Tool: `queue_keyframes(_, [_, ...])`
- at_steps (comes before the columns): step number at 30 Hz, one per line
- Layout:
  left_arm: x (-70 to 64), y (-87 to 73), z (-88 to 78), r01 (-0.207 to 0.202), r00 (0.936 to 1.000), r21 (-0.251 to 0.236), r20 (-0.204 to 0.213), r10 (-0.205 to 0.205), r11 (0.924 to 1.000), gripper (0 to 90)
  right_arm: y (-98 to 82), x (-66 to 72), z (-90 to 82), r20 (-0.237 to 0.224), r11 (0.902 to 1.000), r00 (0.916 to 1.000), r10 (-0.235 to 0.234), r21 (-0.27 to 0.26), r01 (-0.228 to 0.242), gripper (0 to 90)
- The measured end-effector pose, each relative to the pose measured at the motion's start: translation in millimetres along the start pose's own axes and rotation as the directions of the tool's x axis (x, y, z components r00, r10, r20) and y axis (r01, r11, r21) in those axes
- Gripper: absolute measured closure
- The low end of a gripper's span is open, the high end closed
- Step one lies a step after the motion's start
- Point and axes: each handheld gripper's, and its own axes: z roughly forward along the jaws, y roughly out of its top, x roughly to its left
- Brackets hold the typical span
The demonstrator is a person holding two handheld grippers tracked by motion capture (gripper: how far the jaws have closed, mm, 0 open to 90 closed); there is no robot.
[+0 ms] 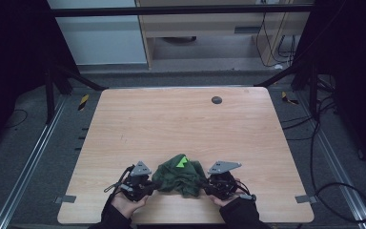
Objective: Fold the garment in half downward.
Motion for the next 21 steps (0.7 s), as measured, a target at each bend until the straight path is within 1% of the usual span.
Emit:
queue_keyframes(5, [-0.8, -2.5, 3.2, -0.007, 1.0000, 0.027, 0.002, 0.007, 0.9996, 89.4, -5.2, 0.1, 1.3, -0.005, 0.9999, 1.0000, 0.005, 0.016, -0.004, 80.9])
queue_keyframes(6, [-1.1, -3.0, 3.7, 0.000, 1.0000, 0.026, 0.004, 0.000, 0.9997, 89.4, -6.1, 0.4, 1.7, -0.007, 0.9998, 1.0000, 0.005, 0.019, -0.005, 80.9])
queue_keyframes(11, [-0.4, -4.6, 6.4, -0.001, 1.0000, 0.042, 0.007, 0.001, 0.9991, 89.4, -9.2, 1.2, 3.7, -0.006, 0.9995, 1.0000, 0.002, 0.032, -0.002, 80.9])
queue_keyframes(15, [0.4, -5.1, 7.3, -0.005, 1.0000, 0.035, 0.006, 0.005, 0.9994, 89.0, -9.8, 0.8, 6.2, 0.001, 0.9991, 1.0000, 0.007, 0.042, -0.007, 80.6])
queue_keyframes(18, [0.9, -5.1, 6.0, 0.005, 1.0000, 0.016, 0.006, -0.005, 0.9999, 87.9, -9.0, 0.3, 5.3, -0.001, 0.9993, 1.0000, 0.009, 0.037, -0.009, 79.9])
queue_keyframes(19, [1.1, -4.8, 5.2, 0.006, 1.0000, 0.008, 0.004, -0.006, 1.0000, 86.6, -8.7, 0.2, 4.5, -0.002, 0.9993, 0.9999, 0.014, 0.035, -0.014, 79.5])
queue_keyframes(21, [1.1, -4.1, 3.2, 0.015, 0.9999, -0.011, 0.005, -0.015, 0.9998, 80.6, -7.7, -0.5, 2.6, -0.003, 0.9995, 0.9999, 0.016, 0.028, -0.016, 78.1])
